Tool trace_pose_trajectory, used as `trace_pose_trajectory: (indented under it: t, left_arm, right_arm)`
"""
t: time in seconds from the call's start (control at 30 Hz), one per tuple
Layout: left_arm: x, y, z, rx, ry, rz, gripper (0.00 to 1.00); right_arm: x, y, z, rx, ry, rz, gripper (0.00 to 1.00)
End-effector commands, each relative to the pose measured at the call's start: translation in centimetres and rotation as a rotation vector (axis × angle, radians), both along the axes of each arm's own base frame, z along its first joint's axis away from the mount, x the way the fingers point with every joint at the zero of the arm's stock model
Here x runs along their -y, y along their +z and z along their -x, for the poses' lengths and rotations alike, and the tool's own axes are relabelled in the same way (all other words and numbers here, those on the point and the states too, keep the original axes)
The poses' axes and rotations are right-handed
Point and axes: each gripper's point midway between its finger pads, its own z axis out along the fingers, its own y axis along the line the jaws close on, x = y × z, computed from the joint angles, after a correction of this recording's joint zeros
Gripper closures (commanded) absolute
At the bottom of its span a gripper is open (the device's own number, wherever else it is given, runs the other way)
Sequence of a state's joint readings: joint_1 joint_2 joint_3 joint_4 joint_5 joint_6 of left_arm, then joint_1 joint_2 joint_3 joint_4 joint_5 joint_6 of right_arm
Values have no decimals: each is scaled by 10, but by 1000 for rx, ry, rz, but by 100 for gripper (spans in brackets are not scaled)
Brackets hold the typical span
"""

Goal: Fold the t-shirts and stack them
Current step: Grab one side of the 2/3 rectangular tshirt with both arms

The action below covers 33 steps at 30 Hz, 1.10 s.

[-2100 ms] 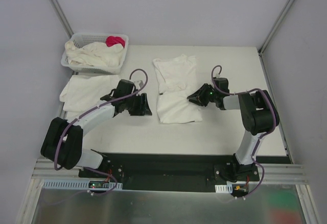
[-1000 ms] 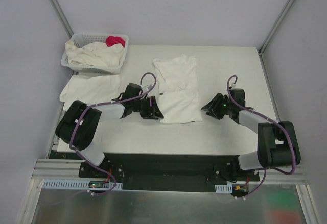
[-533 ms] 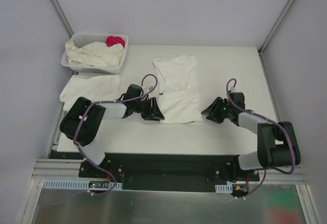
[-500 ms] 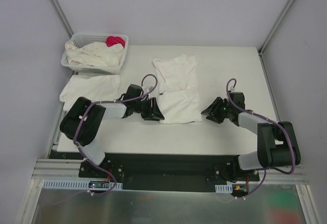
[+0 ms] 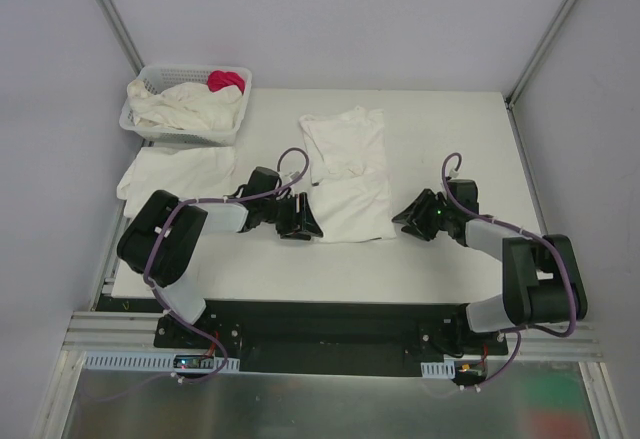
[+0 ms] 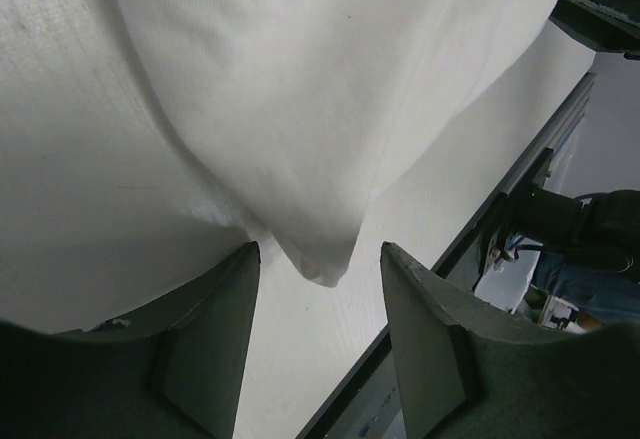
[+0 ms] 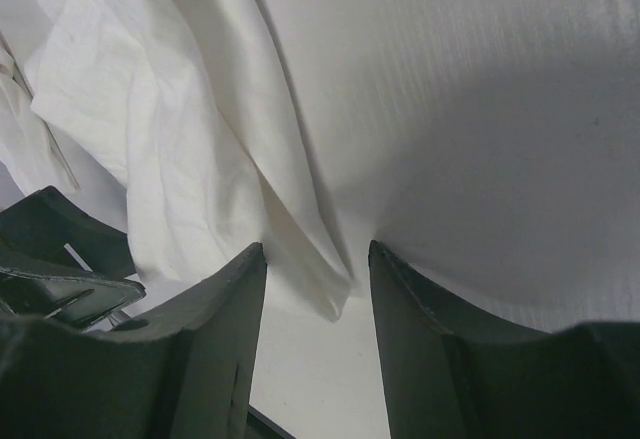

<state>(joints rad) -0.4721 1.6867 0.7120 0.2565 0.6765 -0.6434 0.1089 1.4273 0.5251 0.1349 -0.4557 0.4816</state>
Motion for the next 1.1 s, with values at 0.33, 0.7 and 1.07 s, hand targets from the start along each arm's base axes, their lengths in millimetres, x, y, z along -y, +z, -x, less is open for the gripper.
trace_pose_trajectory:
  t: [0.33,0.7,1.07]
  left_arm:
    - [12,-5,-16,16,-23,-4,48]
    - [23,-13,-19,-7,-43,17,49]
    - [29,-18,-18,-30,-44,45,51]
  right_arm:
    - [-18,-4,-4,-4,33,-36,50]
    - [-38,-8,2,-19,62,-62,50]
    - [-44,-9,-2,-32,72,-84,52]
